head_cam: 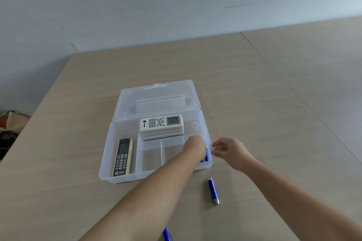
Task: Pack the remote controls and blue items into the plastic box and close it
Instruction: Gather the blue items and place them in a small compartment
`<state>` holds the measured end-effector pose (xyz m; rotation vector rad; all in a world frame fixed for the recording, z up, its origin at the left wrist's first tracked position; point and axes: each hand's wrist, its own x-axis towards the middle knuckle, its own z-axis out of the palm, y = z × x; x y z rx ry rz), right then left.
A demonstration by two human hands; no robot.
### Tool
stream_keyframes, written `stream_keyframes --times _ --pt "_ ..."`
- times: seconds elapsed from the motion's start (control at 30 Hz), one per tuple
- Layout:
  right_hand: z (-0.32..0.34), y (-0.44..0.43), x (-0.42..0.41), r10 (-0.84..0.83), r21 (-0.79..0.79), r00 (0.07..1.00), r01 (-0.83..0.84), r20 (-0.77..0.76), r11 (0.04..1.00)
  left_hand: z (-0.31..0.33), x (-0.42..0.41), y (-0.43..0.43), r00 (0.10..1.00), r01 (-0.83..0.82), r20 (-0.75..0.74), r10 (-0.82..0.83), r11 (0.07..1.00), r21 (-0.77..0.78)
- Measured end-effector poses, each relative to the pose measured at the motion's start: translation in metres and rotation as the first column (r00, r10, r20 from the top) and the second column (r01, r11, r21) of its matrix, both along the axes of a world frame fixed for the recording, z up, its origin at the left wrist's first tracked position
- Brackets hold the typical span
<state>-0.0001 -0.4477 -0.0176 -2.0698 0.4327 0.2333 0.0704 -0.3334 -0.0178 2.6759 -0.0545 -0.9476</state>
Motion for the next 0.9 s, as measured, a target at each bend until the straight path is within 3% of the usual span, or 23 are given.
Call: stream_keyframes --times 0.13,0.23,0.33,0.43,0.53,0.63,0.77,0.9 --pt "0.001 -0.001 -0.001 0.024 -0.017 1.000 -0.024 -0.005 1.000 0.012 -0.001 0.003 0.995 0.085 0.055 -0.087 0.996 0.035" --pt "0.004 -0.001 -0.008 0.028 -0.080 1.000 -0.027 0.012 0.996 0.029 -0.011 0.018 0.958 0.141 0.245 -0.149 0.989 0.051" --pt "0.003 -0.004 -0.024 -0.061 -0.135 0.997 0.067 0.048 0.989 0.044 -0.033 0.045 0.857 0.203 0.483 -0.180 0.979 0.005" --pt "-0.006 0.000 -0.047 -0.068 -0.197 0.998 0.067 0.000 0.978 0.044 -0.060 0.083 0.795 0.245 0.571 -0.203 0.970 0.005" --pt "-0.017 0.014 -0.066 -0.003 -0.287 0.991 -0.035 -0.131 0.957 0.028 -0.091 0.116 0.790 0.283 0.542 -0.287 0.955 0.094" --pt "-0.024 0.029 -0.073 0.022 -0.342 0.980 -0.090 -0.199 0.935 0.011 -0.119 0.134 0.851 0.248 0.419 -0.316 0.946 0.209" --pt "-0.027 0.052 -0.076 0.118 -0.420 0.962 -0.216 -0.248 0.882 -0.010 -0.144 0.152 0.976 0.115 0.152 -0.153 0.965 0.236" --pt "-0.032 0.072 -0.084 0.177 -0.456 0.945 -0.291 -0.276 0.841 -0.022 -0.158 0.161 0.999 -0.017 0.052 0.011 0.994 0.111"
